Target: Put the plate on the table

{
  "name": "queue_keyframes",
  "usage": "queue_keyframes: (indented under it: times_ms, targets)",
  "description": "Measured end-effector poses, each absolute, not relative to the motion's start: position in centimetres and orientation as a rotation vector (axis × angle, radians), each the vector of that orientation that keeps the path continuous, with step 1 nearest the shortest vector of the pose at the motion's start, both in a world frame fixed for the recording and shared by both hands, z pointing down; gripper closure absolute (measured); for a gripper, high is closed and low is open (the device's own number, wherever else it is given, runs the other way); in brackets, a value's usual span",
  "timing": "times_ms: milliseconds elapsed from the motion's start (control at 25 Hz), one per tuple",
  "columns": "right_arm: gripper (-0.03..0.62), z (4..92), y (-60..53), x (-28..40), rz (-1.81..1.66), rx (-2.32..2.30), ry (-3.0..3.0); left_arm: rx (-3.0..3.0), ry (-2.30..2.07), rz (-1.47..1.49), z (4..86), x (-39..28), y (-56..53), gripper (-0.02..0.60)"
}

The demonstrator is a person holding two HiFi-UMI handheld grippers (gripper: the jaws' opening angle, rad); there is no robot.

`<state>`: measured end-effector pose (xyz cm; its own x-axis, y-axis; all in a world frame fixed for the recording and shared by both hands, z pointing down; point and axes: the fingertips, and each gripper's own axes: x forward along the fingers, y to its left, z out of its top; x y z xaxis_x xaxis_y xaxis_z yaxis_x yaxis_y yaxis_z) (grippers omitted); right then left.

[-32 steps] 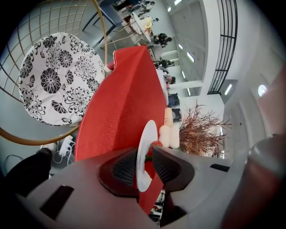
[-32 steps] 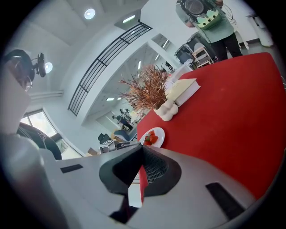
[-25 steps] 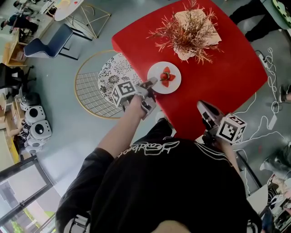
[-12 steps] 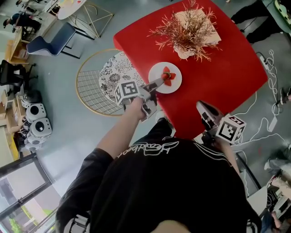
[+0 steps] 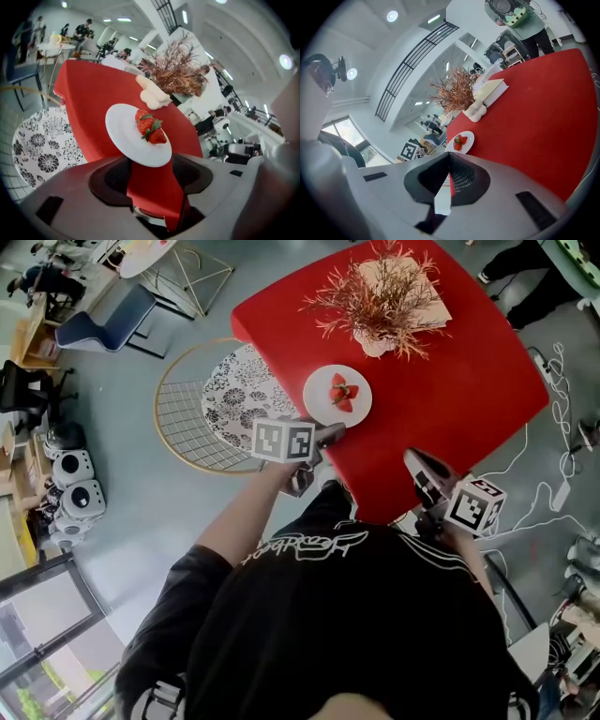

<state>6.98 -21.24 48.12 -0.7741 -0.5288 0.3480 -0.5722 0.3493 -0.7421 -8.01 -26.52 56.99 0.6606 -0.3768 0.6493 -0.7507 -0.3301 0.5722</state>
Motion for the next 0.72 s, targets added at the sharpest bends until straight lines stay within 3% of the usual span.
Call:
queue_keyframes:
  times_ms: [320, 720]
  targets:
    - [0.588, 48.0, -20.2, 7.8, 1.419, 1.041, -2.538, 2.105, -0.926, 0.841, 58.0, -8.1, -25.1, 0.316]
    - [0.588, 48.4, -18.4, 8.7, 1.391, 0.998, -2.558, 2.095, -0.967, 0.902, 58.2, -9.1, -23.5, 0.317]
